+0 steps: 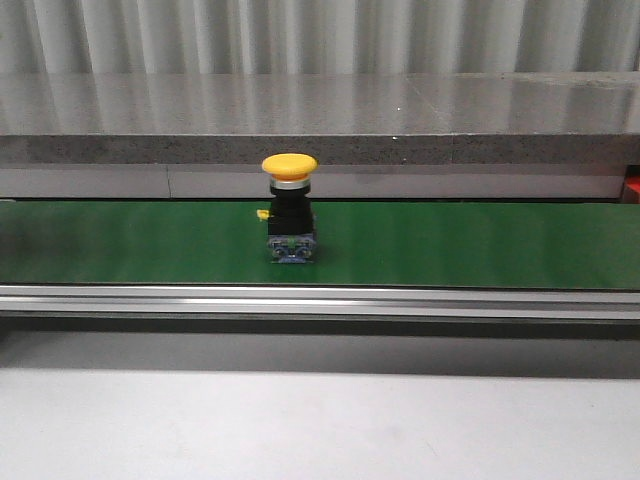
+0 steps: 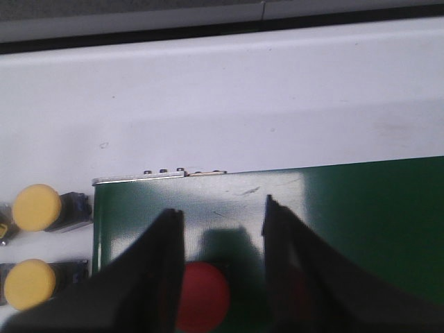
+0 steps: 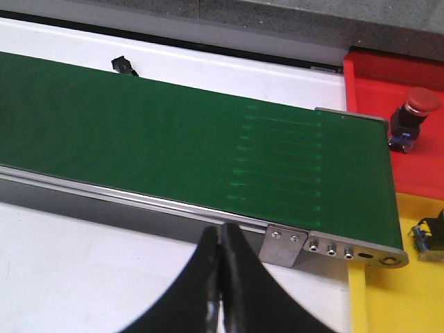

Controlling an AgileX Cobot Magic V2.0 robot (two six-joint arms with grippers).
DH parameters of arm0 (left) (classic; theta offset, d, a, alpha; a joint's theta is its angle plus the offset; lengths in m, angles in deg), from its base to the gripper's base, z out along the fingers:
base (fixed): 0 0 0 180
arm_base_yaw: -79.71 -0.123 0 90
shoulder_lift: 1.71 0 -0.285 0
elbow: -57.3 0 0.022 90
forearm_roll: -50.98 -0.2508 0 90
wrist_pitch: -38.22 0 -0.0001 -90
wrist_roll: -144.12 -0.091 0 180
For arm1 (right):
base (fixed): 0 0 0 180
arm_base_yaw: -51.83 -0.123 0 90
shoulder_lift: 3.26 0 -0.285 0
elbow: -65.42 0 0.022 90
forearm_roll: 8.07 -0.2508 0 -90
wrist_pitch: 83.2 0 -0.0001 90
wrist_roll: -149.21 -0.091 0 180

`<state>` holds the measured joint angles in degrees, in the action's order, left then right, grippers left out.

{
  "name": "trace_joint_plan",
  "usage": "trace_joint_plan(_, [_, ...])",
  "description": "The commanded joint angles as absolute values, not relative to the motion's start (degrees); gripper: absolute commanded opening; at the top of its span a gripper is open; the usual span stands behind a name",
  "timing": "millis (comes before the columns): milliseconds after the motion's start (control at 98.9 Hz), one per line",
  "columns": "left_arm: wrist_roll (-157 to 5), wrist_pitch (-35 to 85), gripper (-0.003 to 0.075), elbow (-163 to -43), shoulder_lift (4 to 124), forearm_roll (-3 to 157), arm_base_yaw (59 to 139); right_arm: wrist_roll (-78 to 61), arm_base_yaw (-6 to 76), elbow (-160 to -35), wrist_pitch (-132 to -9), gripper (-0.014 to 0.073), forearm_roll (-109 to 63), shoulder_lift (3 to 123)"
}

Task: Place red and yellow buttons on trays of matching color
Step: 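Lower the red button onto the belt and release it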

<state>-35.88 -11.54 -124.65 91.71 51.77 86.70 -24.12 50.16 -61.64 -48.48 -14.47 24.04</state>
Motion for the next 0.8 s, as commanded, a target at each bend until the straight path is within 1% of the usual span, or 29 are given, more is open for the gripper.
trace_joint_plan(0, [-35.15, -6.53, 0.0043, -123.23, 85.60, 52.35, 88.48, -23.93, 50.06, -63.10, -52.85, -0.0067, -14.64, 24.37])
trace_joint_plan(20, [-35.15, -6.30, 0.0010, -122.41, 84.62, 52.35, 88.85, -23.93, 50.06, -63.10, -52.85, -0.0067, -14.64, 24.37])
trace_joint_plan(40, [-35.15, -6.02, -0.0004, -121.85, 83.98, 52.35, 89.22, -23.93, 50.06, -63.10, -52.85, -0.0067, -14.64, 24.37])
trace_joint_plan(182, [-35.15, -2.61, -0.0005, -115.19, 77.12, 52.58, 91.37, -23.93, 50.06, -63.10, -52.85, -0.0067, -14.64, 24.37])
trace_joint_plan(323, [-35.15, 2.41, -0.0006, -105.94, 69.48, 53.25, 92.87, -23.93, 50.06, -63.10, -52.85, -0.0067, -14.64, 24.37])
trace_joint_plan(637, [-35.15, 10.51, -0.0006, -87.92, 49.39, 53.89, 93.15, -23.93, 50.06, -63.10, -52.16, -0.0067, -14.64, 24.37])
trace_joint_plan(788, [-35.15, 11.18, -0.0006, -82.95, 41.12, 53.89, 93.15, -23.93, 50.06, -63.22, -51.13, -0.0067, -14.64, 24.37])
